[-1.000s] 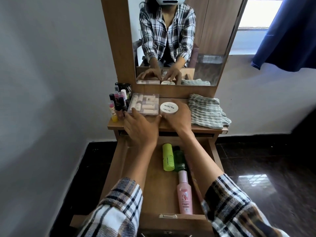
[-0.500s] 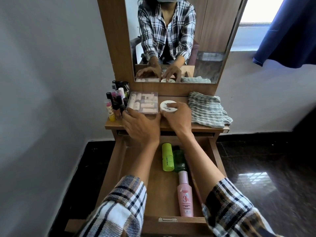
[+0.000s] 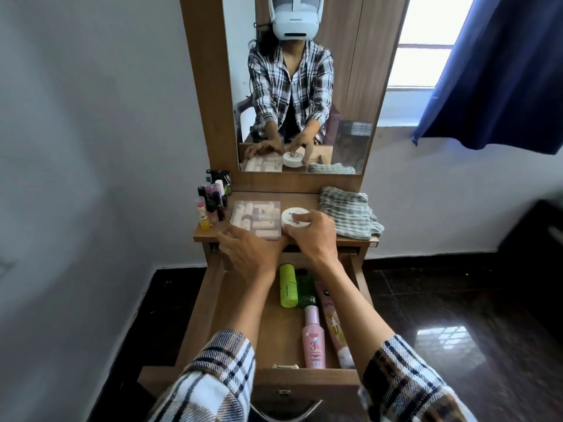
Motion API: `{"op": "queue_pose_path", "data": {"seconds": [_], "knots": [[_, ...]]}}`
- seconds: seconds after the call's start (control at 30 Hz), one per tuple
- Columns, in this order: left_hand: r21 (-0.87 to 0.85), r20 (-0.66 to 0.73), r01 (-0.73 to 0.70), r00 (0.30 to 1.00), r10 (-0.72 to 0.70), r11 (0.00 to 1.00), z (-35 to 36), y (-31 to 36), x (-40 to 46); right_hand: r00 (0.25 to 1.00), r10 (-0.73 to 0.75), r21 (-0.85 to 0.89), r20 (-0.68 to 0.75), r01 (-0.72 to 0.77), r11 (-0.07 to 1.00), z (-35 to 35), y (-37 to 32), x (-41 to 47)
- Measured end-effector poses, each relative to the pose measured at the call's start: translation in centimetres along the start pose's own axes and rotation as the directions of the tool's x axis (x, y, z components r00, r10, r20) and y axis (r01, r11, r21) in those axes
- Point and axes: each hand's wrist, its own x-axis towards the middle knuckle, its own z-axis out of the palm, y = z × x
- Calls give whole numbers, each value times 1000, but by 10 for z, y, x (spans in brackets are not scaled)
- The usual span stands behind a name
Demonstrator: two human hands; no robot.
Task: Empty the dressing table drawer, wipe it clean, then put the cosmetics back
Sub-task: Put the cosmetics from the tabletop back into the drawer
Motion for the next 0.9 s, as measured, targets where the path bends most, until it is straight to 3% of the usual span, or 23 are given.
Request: {"op": "queue_pose_path", "data": {"seconds": [0.5,0.9], "knots": [[-45,91,-62,994,66,997,-63,-38,-46,993,56,-64,104,-50,997,-47,21,-113],[-144,277,-225,925,258,963,-121,-81,-47,897,179,-272,404,-69,960,-31,31,-137]]}}
